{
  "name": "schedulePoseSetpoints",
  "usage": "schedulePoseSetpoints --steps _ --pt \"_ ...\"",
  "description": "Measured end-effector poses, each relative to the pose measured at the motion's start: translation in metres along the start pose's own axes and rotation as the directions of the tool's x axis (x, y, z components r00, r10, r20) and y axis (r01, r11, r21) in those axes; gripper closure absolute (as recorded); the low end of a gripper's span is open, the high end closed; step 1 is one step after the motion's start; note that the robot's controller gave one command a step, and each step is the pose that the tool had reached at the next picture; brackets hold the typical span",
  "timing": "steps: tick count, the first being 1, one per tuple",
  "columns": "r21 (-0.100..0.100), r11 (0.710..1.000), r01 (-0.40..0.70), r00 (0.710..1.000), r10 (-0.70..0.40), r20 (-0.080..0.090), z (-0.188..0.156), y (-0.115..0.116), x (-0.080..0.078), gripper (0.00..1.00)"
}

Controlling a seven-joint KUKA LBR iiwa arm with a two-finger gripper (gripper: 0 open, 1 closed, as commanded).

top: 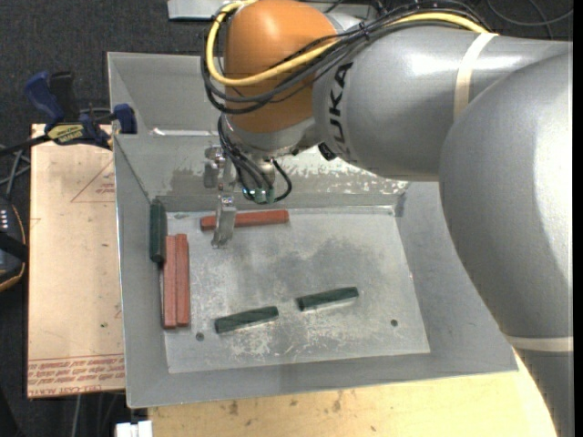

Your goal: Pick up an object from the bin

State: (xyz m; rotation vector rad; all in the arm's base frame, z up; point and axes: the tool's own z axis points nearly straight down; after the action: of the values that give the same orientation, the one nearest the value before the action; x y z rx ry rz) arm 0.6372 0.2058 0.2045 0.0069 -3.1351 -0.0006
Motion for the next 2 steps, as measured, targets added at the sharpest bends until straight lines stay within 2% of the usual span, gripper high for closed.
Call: schedulePoseSetpoints --steps 1,2 --pt "-0.001 1.000 -0.003 1.000 0.003 0.008 -0.005 -0.001 -0.002 0.00" --pt "0.000 0.993 0.117 0.993 -0.117 0.008 0.134 -0.096 0.007 1.00"
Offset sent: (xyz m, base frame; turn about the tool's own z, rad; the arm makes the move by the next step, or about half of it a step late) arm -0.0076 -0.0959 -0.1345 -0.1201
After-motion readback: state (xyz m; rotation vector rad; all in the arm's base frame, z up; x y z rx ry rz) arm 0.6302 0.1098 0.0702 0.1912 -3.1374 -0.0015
